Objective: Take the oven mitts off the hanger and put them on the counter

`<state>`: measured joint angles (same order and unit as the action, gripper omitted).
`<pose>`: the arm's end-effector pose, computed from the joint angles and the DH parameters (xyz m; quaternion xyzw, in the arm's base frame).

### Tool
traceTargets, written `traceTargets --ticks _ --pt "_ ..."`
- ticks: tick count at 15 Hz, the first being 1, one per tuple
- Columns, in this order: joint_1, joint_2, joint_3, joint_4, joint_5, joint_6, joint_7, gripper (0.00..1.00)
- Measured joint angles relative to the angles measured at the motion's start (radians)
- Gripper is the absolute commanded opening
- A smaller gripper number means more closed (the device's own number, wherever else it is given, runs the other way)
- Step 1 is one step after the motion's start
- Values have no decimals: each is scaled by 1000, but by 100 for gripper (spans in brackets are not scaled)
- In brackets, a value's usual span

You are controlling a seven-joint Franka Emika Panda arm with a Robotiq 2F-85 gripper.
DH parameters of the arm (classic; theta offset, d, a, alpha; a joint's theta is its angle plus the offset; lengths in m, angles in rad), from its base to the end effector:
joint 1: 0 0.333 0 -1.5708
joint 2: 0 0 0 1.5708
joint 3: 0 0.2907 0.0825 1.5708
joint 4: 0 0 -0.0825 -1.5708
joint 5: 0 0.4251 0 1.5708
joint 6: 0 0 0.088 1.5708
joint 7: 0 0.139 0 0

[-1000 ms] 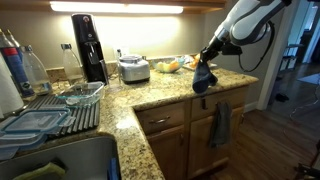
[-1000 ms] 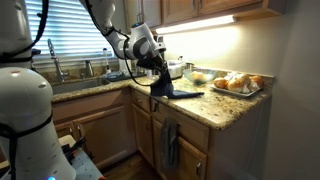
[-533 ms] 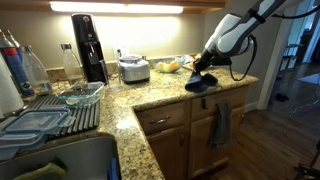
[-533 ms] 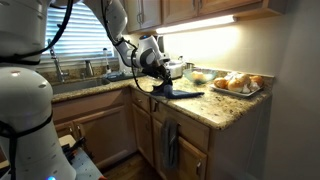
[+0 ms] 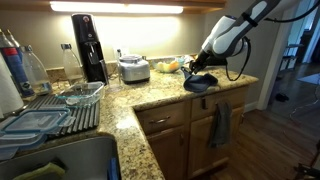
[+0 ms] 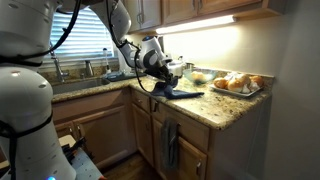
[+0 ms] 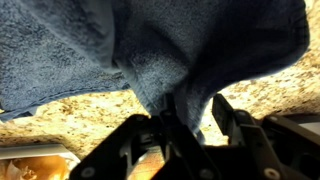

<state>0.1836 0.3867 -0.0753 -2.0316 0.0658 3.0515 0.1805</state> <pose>0.6788 0.0702 0.2478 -0.9483 0.0574 -0.3087 0.0453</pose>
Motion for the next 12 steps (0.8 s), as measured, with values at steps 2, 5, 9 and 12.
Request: traceTargets --ticks 2,5,9,12 --pt "3 -12 -2 2 0 0 1 88" --pt "17 -38 -12 0 0 -4 2 100" --pt "26 -93 -9 -24 0 -33 3 100" --pt "27 -143 -3 -60 0 -69 3 100"
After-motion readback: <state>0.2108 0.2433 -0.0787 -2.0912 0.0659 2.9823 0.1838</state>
